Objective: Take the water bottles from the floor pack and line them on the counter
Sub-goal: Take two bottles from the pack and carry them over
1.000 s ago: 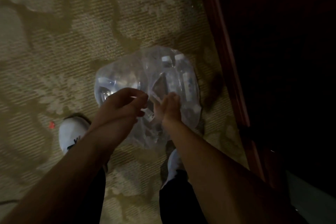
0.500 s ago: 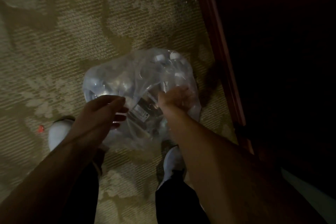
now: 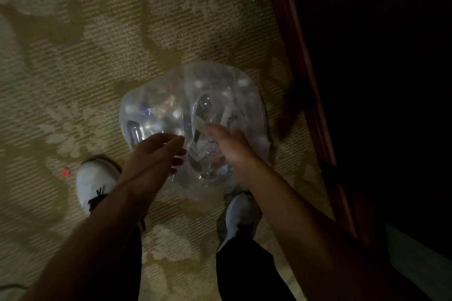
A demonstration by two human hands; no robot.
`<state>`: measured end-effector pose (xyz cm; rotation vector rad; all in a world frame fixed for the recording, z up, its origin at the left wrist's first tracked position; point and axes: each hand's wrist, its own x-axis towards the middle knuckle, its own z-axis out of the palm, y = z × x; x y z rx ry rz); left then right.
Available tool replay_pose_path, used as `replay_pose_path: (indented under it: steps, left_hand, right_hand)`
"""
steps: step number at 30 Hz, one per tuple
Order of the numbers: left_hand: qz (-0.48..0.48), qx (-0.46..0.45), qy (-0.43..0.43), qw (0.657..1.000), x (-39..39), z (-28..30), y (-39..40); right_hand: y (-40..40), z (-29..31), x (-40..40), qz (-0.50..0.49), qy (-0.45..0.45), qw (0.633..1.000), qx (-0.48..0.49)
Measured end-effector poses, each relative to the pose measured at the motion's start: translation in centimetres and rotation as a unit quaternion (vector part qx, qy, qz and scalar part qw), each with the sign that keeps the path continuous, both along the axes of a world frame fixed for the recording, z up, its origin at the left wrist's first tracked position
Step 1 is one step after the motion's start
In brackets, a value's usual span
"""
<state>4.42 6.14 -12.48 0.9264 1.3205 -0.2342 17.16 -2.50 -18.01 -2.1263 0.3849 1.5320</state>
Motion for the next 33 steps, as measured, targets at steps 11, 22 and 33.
replay_pose_path:
  steps: [11, 22, 33]
  left_hand:
    - [0.011, -0.098, -0.046, 0.994, -0.4, -0.1, -0.7]
    - [-0.109, 0.022, 0.018, 0.994, -3.3, -2.8, -0.1]
    - [-0.119, 0.015, 0.052, 0.991, -2.8, -2.9, -0.3]
  right_hand:
    - [-3.3, 4.6, -3.9, -0.008, 0.174, 0.968, 0.183]
    - [-1.7, -3.4, -4.0, 0.142, -0.097, 0.968, -0.181]
    - [-4.9, -3.6, -4.0, -0.191, -0.064, 0.971, -0.128]
